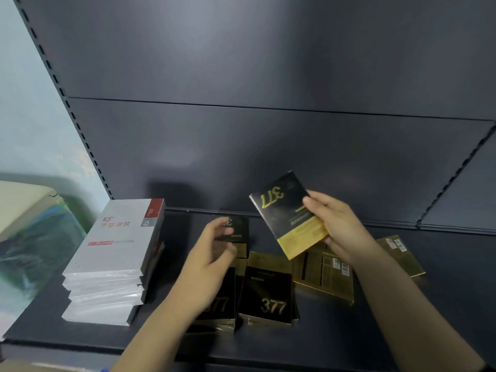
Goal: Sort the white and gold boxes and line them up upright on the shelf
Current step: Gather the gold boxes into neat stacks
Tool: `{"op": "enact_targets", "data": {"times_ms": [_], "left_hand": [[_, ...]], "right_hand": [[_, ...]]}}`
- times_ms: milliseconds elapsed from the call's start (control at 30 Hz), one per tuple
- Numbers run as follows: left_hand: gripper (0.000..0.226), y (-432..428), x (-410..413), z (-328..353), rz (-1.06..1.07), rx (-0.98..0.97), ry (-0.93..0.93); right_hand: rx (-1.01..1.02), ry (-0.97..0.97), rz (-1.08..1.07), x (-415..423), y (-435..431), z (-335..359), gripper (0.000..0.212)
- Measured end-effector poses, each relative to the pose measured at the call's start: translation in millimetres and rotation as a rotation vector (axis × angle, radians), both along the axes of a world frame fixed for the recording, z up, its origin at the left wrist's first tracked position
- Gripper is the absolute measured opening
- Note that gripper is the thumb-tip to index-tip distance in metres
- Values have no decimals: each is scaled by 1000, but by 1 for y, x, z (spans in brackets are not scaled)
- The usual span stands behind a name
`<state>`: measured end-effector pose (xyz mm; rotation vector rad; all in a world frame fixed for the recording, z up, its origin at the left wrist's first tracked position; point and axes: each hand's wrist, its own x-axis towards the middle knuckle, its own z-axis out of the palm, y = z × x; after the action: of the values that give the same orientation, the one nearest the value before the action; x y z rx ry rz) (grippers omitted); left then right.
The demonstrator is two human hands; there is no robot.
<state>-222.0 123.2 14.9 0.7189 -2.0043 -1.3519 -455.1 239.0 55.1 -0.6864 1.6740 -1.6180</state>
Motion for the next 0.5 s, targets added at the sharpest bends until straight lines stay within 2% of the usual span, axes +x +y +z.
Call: {"op": "enact_targets", "data": {"times_ms": [133, 233, 300, 400, 467, 500], "left_hand": [[61, 5, -12, 2, -95, 239, 107], [53, 6, -16, -1, -41, 249, 103], [48, 4, -14, -2, -8, 330, 134], [46, 4, -8, 2, -208, 352, 54], [51, 10, -9, 2, -338, 361, 23], [49, 13, -11, 1, -324, 369, 32]], "right_hand": [[-6, 18, 122, 30, 1, -9, 29], [68, 76, 160, 35, 6, -17, 28], [136, 123, 229, 30, 14, -17, 31], [87, 134, 382, 24, 24, -14, 35], [9, 66, 280, 25, 22, -14, 33], [-23, 0, 175, 26, 19, -15, 31]]}}
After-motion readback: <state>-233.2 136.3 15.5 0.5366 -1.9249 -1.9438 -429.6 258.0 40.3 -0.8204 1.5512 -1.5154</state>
